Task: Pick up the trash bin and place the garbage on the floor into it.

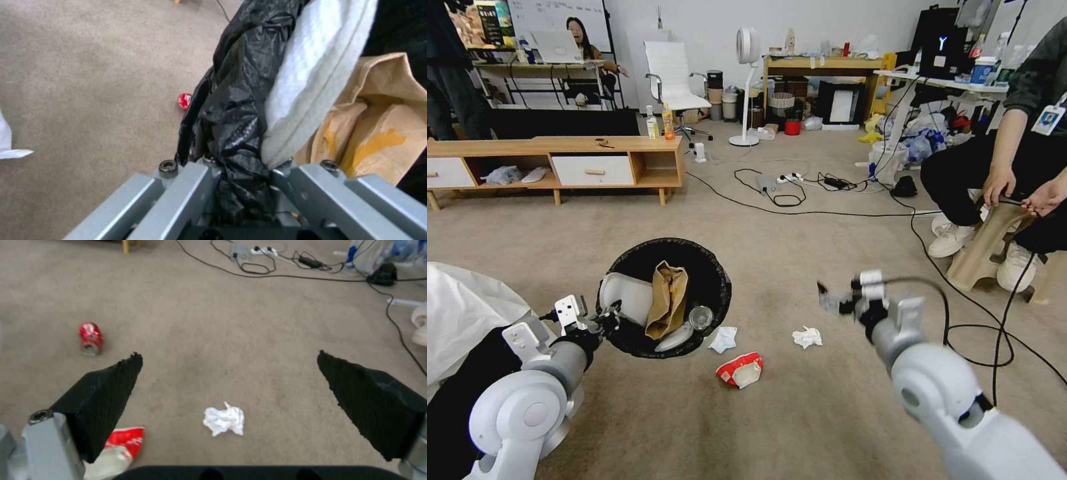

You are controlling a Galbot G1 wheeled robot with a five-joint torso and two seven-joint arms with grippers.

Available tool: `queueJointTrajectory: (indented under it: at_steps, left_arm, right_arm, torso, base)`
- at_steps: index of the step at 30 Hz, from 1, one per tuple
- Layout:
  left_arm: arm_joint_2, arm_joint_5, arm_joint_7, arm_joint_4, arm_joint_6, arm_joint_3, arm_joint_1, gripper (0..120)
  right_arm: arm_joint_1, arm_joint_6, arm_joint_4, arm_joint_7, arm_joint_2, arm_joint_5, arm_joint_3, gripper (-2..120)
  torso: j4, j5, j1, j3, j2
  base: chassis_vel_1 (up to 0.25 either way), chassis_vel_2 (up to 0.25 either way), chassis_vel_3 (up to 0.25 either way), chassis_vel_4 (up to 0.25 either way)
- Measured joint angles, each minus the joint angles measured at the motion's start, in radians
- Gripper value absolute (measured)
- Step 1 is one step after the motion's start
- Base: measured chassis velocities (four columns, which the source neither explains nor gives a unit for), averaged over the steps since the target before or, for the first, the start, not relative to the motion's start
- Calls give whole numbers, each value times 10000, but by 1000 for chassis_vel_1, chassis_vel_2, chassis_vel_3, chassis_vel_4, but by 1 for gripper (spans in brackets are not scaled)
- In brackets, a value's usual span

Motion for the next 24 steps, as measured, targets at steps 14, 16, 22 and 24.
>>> queueJointTrajectory:
  at_steps: [14, 16, 22, 24]
  left_arm:
    - [51, -55, -42, -199, 38, 149, 105, 5]
    - [25, -43, -56, -241, 48, 218, 131, 5]
    - [-37, -33, -115, -316, 56, 277, 137, 5]
    - [-57, -13, -137, -348, 63, 307, 155, 5]
  right_arm:
    - [-692, 2601, -1509, -897, 610, -2159, -84, 100]
    - [-671, 2838, -1508, -956, 608, -2249, -73, 100]
    - [-588, 3024, -1476, -963, 640, -2244, -74, 100]
    - [-587, 3096, -1445, -965, 684, -2246, -80, 100]
  torso:
    - [-1, 3, 0, 0, 0]
    - [-2, 2, 0, 0, 0]
    - [-4, 1, -1, 0, 0]
    - [-1, 4, 0, 0, 0]
  base:
    - [0, 0, 0, 0]
    - [0, 0, 0, 0]
    - [-13, 87, 7, -69]
    - [-52, 232, 61, -211]
